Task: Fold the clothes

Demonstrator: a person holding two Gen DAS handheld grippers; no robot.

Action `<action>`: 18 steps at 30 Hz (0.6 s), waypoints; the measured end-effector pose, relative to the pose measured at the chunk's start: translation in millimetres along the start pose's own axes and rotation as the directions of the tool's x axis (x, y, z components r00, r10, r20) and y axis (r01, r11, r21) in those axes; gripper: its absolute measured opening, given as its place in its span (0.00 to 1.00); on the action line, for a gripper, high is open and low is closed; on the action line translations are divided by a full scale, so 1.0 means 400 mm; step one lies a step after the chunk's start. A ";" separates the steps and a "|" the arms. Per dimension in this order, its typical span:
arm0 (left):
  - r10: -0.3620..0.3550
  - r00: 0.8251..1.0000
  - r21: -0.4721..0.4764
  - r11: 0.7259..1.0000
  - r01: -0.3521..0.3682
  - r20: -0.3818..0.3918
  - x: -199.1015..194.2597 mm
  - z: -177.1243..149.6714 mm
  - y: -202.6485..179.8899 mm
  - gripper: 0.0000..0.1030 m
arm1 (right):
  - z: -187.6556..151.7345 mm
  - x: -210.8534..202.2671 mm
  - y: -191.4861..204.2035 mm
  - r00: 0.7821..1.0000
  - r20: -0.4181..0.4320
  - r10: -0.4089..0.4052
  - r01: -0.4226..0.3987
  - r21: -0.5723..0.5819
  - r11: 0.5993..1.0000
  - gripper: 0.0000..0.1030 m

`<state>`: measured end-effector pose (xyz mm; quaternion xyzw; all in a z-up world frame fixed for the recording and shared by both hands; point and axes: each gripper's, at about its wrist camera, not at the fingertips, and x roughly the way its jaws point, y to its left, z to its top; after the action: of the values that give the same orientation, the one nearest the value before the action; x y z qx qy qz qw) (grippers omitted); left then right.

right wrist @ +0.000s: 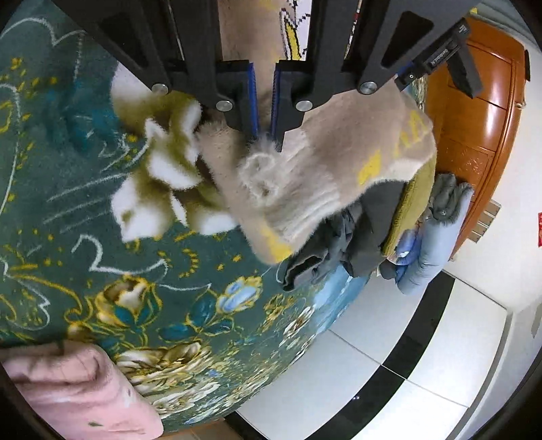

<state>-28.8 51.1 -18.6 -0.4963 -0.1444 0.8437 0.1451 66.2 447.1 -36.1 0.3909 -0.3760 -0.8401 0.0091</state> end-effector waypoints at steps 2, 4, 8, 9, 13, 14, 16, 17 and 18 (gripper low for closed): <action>-0.006 1.000 -0.009 1.000 0.006 -0.002 -0.004 0.001 0.004 0.54 | 0.003 -0.003 0.015 1.000 -0.012 -0.020 0.019 -0.042 0.999 0.08; -0.022 1.000 -0.018 1.000 0.022 -0.007 -0.011 -0.002 0.010 0.54 | 0.006 -0.015 0.023 1.000 -0.021 -0.003 0.001 -0.056 0.998 0.12; -0.105 0.994 -0.050 0.993 0.103 -0.023 -0.038 -0.025 0.029 0.54 | -0.012 -0.059 0.007 0.997 -0.038 0.070 -0.072 -0.050 0.996 0.30; -0.120 0.992 -0.057 0.991 0.118 -0.027 -0.045 -0.034 0.036 0.54 | -0.023 -0.074 -0.006 0.996 -0.043 0.083 -0.085 -0.040 0.996 0.35; -0.122 0.991 -0.065 0.991 0.118 -0.062 -0.062 -0.087 0.062 0.54 | -0.088 -0.128 -0.087 0.992 -0.078 0.099 -0.096 0.037 0.995 0.36; -0.128 0.989 -0.072 0.990 0.123 -0.076 -0.065 -0.102 0.066 0.54 | -0.104 -0.136 -0.106 0.990 -0.088 0.110 -0.104 0.062 0.993 0.36; -0.151 0.983 -0.094 0.985 0.141 -0.103 -0.069 -0.134 0.074 0.54 | -0.136 -0.142 -0.138 0.982 -0.117 0.147 -0.133 0.115 0.984 0.36; -0.162 0.980 -0.105 0.983 0.150 -0.116 -0.070 -0.151 0.079 0.54 | -0.156 -0.142 -0.149 0.976 -0.136 0.170 -0.152 0.134 0.979 0.36; -0.171 0.977 -0.114 0.981 0.156 -0.130 -0.071 -0.168 0.082 0.54 | -0.171 -0.142 -0.154 0.972 -0.147 0.185 -0.165 0.140 0.976 0.36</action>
<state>40.1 16.9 -40.0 -0.5471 -0.2175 0.7837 0.1980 168.1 465.9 -66.6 0.4219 -0.4597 -0.7764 0.0886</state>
